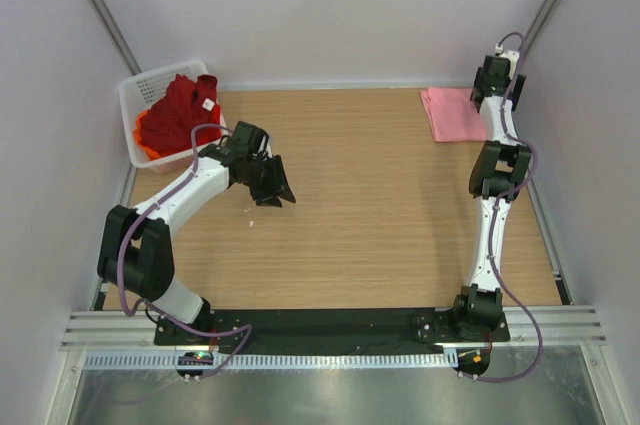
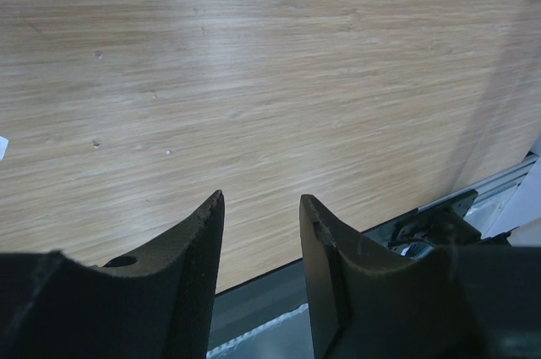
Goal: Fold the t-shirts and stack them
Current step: Neatly place the folded tshirt to the corner
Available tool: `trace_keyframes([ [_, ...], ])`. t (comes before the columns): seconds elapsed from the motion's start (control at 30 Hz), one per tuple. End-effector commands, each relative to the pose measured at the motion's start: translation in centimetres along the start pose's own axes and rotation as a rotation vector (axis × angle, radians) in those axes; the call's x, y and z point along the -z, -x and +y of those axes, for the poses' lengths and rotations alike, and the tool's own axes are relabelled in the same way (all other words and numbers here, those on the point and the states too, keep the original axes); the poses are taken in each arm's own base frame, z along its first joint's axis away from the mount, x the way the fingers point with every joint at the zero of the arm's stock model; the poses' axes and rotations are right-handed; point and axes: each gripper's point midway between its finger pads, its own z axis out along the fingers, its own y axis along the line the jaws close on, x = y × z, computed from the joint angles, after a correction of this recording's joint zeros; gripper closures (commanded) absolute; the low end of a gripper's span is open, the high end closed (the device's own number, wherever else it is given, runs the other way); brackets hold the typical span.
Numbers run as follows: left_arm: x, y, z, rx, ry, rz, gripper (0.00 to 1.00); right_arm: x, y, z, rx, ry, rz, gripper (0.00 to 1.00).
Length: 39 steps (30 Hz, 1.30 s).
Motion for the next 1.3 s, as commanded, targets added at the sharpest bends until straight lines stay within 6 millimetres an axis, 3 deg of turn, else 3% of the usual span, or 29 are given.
trace_keyframes([
  [0.0,1.3,1.1,-1.5,-0.022,-0.033,-0.044,0.58,6.1,9.3,-4.4,-0.045,-0.09,-0.129,0.09],
  [0.07,1.9,1.2,-1.7,-0.021,-0.04,-0.061,0.57,7.6,8.5,-4.9,-0.009,-0.104,-0.081,0.05],
  [0.1,2.1,1.1,-1.9,-0.023,-0.045,-0.066,0.57,9.7,10.2,-5.7,-0.017,-0.102,-0.099,0.03],
  [0.13,2.7,1.2,-2.1,-0.024,-0.056,-0.083,0.57,11.0,10.0,-5.7,0.002,-0.09,-0.069,0.01],
  [0.2,3.0,0.9,-2.0,-0.017,-0.06,-0.091,0.57,13.0,8.7,-4.4,0.048,-0.028,-0.016,0.01],
  [0.23,3.5,0.7,-2.2,-0.018,-0.071,-0.103,0.56,16.4,9.9,-3.3,0.08,0.011,-0.027,0.0],
  [0.27,3.5,0.2,-1.8,-0.001,-0.068,-0.099,0.56,17.5,8.3,-2.5,0.129,0.014,0.012,0.0],
  [0.3,3.7,0.1,-1.9,0.002,-0.079,-0.106,0.56,19.3,8.0,-1.8,0.166,0.032,0.019,0.0],
  [0.33,3.7,-0.3,-1.8,0.012,-0.084,-0.106,0.55,23.1,8.7,0.1,0.194,0.091,-0.003,0.0],
  [0.37,4.6,-0.4,-2.1,0.02,-0.106,-0.133,0.54,24.6,6.5,1.4,0.237,0.128,0.034,0.0],
  [0.4,4.4,-1.1,-1.6,0.028,-0.106,-0.129,0.53,26.3,5.7,2.6,0.23,0.172,0.043,0.0],
  [0.43,4.7,-1.3,-1.6,0.031,-0.118,-0.141,0.5,30.2,6.7,3.6,0.217,0.24,-0.002,0.0],
  [0.47,5.4,-1.6,-1.7,0.033,-0.137,-0.158,0.49,31.1,3.8,4.6,0.249,0.28,0.043,0.0],
  [0.5,5.1,-2.5,-0.9,0.057,-0.128,-0.145,0.48,32.6,2.9,5.1,0.256,0.315,0.045,0.0],
  [0.53,5.1,-2.9,-0.8,0.064,-0.134,-0.146,0.46,35.7,3.7,5.5,0.15,0.394,0.016,0.0],
  [0.57,5.6,-3.5,-0.7,0.067,-0.152,-0.154,0.46,37.0,0.4,7.0,0.157,0.471,0.074,0.0],
  [0.63,5.1,-5.2,0.3,0.109,-0.157,-0.135,0.46,39.9,-0.8,7.9,0.026,0.595,0.098,0.0],
  [0.67,5.3,-5.1,0.0,0.115,-0.189,-0.164,0.45,42.7,-3.3,8.1,-0.082,0.711,0.177,0.0],
  [0.7,6.2,-5.3,-0.4,0.109,-0.231,-0.199,0.44,43.8,-4.6,8.0,-0.144,0.747,0.211,0.0],
  [0.73,5.7,-6.1,0.3,0.14,-0.235,-0.193,0.44,44.7,-5.0,8.3,-0.213,0.795,0.205,0.0],
  [0.77,6.0,-5.9,0.0,0.138,-0.264,-0.223,0.43,45.5,-9.4,8.2,-0.269,0.817,0.314,0.0],
  [0.8,6.0,-6.1,0.1,0.142,-0.275,-0.232,0.43,47.1,-9.8,7.4,-0.305,0.843,0.305,0.0],
  [0.83,6.8,-6.2,-0.3,0.141,-0.31,-0.259,0.42,47.7,-11.6,7.0,-0.314,0.843,0.347,0.0],
  [0.87,6.3,-6.7,0.3,0.15,-0.31,-0.254,0.41,47.8,-14.8,6.4,-0.299,0.822,0.417,0.0],
  [0.9,6.5,-6.6,0.0,0.14,-0.338,-0.273,0.41,48.3,-15.6,5.7,-0.314,0.803,0.438,0.0],
  [0.97,6.8,-6.9,-0.2,0.14,-0.375,-0.286,0.39,48.4,-19.3,4.3,-0.275,0.735,0.52,0.0],
  [1.1,6.7,-7.7,-0.3,0.147,-0.431,-0.284,0.39,48.9,-21.7,2.6,-0.245,0.736,0.524,0.0],
  [1.27,7.4,-8.3,-0.8,0.131,-0.54,-0.333,0.38,50.7,-22.3,2.8,-0.294,0.85,0.52,0.0],
])
